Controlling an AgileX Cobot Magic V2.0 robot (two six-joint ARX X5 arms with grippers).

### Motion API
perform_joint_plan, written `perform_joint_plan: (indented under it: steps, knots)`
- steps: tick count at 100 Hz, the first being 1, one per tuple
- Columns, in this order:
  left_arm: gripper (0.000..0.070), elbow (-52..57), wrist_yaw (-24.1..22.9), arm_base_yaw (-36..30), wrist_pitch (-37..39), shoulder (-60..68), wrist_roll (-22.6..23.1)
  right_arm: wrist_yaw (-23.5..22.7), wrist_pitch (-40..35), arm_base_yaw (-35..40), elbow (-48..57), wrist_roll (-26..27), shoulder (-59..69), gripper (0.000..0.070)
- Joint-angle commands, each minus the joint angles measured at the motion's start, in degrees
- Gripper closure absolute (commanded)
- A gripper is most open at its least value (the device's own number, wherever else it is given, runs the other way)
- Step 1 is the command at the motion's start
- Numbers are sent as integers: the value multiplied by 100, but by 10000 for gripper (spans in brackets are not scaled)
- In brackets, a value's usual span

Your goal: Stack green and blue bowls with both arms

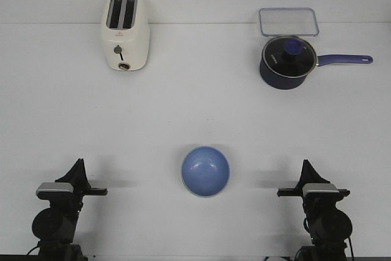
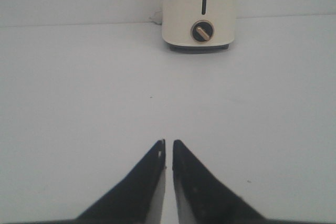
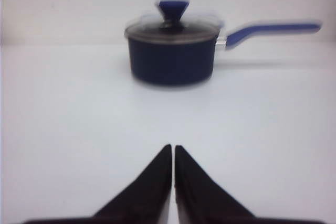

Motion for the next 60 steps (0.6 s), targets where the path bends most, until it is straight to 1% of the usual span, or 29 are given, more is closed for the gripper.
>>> perform_joint_plan:
  steps: [1, 21, 40, 60]
  knots:
    - [685, -116, 28, 9, 85, -9, -11, -11, 63, 0, -13, -85, -37, 689]
    - [685, -116, 28, 9, 101, -9, -11, -9, 94, 0, -13, -68, -35, 690]
    - [685, -116, 28, 9, 98, -9, -11, -11, 282, 0, -13, -68, -35, 690]
    - [685, -116, 28, 9, 101, -9, -11, -11, 280, 0, -13, -68, -37, 689]
